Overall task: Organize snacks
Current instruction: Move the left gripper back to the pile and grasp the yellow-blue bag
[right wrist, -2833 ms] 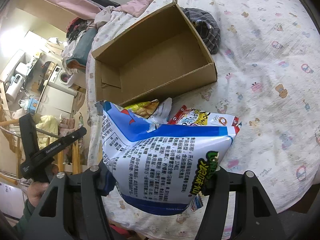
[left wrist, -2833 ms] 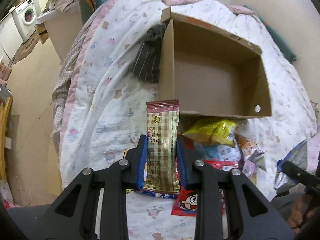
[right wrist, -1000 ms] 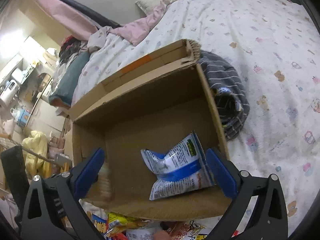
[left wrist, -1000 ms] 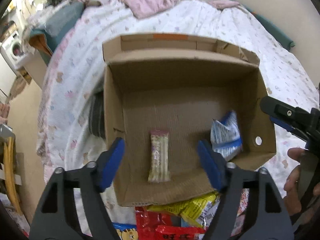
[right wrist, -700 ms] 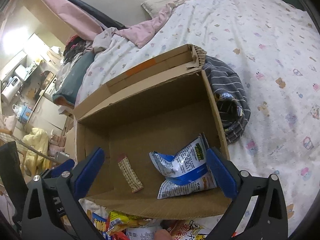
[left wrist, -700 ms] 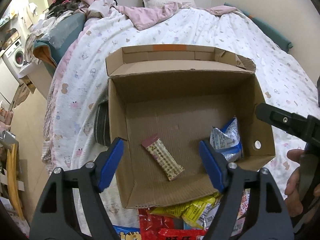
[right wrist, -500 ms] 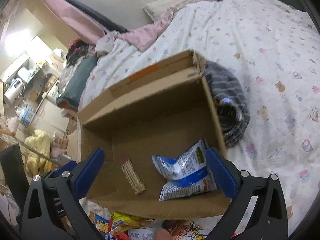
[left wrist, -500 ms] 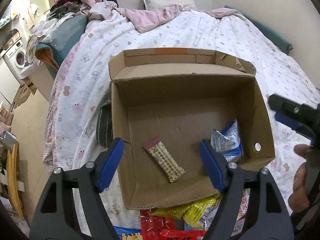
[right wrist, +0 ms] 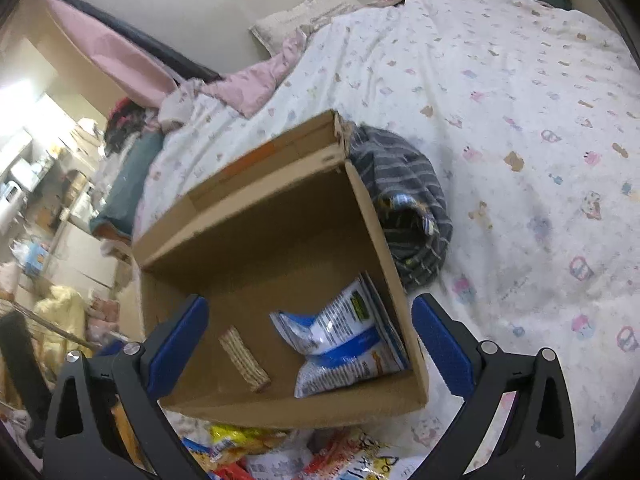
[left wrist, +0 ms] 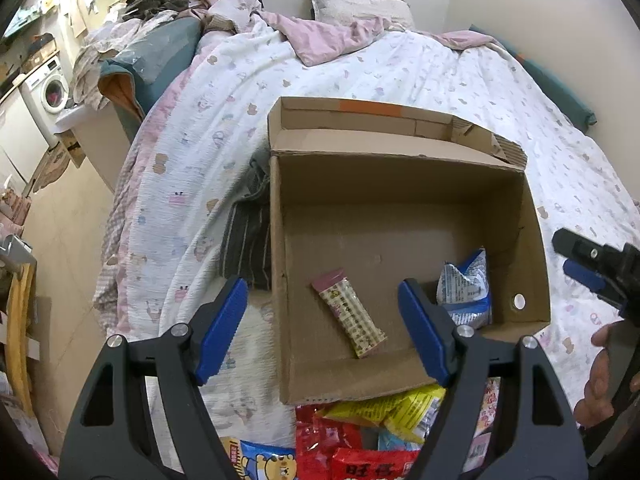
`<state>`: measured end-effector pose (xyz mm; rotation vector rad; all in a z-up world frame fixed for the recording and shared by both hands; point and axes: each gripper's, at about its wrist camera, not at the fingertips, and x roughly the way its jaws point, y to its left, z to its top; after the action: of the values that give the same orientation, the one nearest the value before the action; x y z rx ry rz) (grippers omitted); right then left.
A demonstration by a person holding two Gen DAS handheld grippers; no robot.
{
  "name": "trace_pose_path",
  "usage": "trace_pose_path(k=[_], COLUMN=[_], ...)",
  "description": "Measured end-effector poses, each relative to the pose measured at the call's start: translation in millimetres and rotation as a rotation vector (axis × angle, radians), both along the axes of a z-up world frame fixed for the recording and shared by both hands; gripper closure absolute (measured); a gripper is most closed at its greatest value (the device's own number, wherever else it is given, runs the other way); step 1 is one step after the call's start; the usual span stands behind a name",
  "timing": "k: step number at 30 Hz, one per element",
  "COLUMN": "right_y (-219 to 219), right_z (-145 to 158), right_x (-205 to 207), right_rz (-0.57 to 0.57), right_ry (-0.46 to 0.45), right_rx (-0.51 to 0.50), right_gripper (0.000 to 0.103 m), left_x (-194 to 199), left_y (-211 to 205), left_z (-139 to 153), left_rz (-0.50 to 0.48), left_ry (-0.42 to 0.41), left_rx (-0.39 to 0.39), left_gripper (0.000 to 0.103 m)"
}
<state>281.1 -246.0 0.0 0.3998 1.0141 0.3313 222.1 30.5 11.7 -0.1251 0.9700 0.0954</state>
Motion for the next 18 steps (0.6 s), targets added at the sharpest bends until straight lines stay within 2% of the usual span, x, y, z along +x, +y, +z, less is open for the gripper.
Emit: trace_pose_path(k=[6, 10, 18], right_y=[1, -4, 2], right_z=[7, 16, 12], right_x=[-21, -42, -98], right_rz=[0.024, 0.024, 0.063], right_ry=[0.014, 0.012, 0.07], right_rx=[-0.027, -0.024, -0.024], right_gripper=[0.0, 0.0, 0.0], left_x=[-20, -38, -75], left_y=[13, 28, 54], left_z=[9, 9, -16], left_rz=[0.005, 0.025, 0.035], left_ry=[-0.019, 0.0, 0.124], left_rx=[0.007, 0.002, 0.056], left_gripper=[0.028, 0.028, 0.028])
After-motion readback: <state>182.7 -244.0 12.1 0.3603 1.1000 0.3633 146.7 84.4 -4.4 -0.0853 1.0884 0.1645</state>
